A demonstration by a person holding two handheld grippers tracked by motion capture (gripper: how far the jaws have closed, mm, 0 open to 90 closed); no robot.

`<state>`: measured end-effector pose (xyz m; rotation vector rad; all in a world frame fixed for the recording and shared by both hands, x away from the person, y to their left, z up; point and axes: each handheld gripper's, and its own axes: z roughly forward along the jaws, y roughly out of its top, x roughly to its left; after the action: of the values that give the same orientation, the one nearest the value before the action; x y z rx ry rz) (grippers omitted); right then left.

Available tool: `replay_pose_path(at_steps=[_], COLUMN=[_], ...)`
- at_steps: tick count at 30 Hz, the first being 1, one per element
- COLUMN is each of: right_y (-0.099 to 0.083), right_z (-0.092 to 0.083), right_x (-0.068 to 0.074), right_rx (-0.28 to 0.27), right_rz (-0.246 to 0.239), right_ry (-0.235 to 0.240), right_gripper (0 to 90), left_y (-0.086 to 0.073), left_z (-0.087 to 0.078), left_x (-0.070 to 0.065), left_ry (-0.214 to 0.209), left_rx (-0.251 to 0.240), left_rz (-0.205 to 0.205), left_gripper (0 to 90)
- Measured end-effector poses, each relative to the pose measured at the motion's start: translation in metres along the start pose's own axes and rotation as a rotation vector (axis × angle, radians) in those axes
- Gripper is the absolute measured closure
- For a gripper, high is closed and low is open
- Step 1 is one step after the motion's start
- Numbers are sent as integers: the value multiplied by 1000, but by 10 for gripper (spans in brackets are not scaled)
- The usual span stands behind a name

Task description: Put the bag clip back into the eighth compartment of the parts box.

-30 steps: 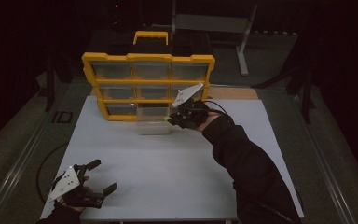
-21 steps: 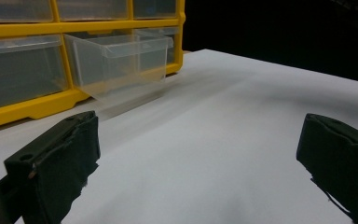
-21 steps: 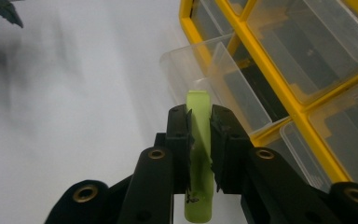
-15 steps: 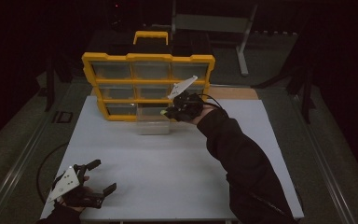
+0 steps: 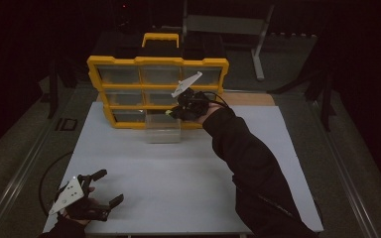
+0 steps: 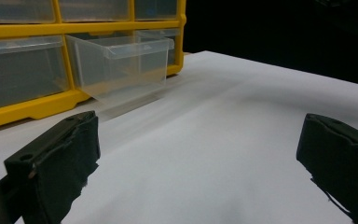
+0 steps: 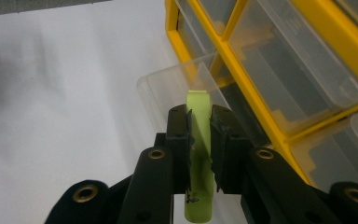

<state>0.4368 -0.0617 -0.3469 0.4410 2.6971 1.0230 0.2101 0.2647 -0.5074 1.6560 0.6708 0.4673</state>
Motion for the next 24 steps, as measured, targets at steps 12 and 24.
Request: replay_pose_path(at_steps=[12, 24], right_y=[17, 21], right_z=[26, 52], right_x=[-7, -11], right_rx=[19, 37], right_rz=[-27, -29], right_ry=[21, 51], right_gripper=[790, 789], left_y=[0, -1], left_z=[0, -1], left_x=[1, 2], left_ry=[-1, -7], left_rx=[-5, -8], left_rz=[-4, -8], left_gripper=[4, 4])
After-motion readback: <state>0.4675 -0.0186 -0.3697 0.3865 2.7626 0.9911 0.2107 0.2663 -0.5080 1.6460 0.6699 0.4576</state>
